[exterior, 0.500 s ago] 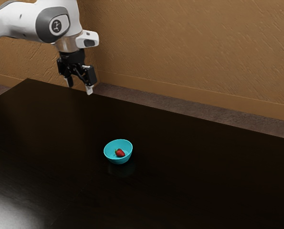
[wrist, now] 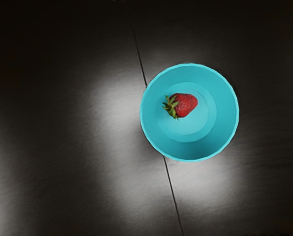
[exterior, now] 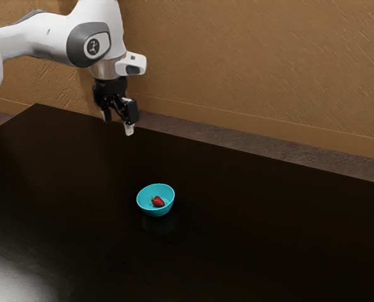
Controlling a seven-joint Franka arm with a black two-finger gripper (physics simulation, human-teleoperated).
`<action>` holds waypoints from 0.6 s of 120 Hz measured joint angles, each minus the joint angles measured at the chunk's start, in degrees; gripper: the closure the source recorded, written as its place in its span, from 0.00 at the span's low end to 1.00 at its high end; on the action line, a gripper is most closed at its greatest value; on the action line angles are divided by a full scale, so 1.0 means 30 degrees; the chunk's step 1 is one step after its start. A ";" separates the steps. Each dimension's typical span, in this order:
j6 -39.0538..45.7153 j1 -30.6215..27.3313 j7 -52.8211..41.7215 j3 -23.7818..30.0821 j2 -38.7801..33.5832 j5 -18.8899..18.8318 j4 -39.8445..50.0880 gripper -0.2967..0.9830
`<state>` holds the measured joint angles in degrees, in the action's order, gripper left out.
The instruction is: Take strawberry from the bowl
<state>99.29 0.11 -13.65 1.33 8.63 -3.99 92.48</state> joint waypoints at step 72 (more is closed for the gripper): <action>0.5874 0.0021 -1.5053 0.1130 0.3119 -0.1927 0.3031 0.25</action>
<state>116.91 0.17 -58.81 4.71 17.99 -9.77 101.58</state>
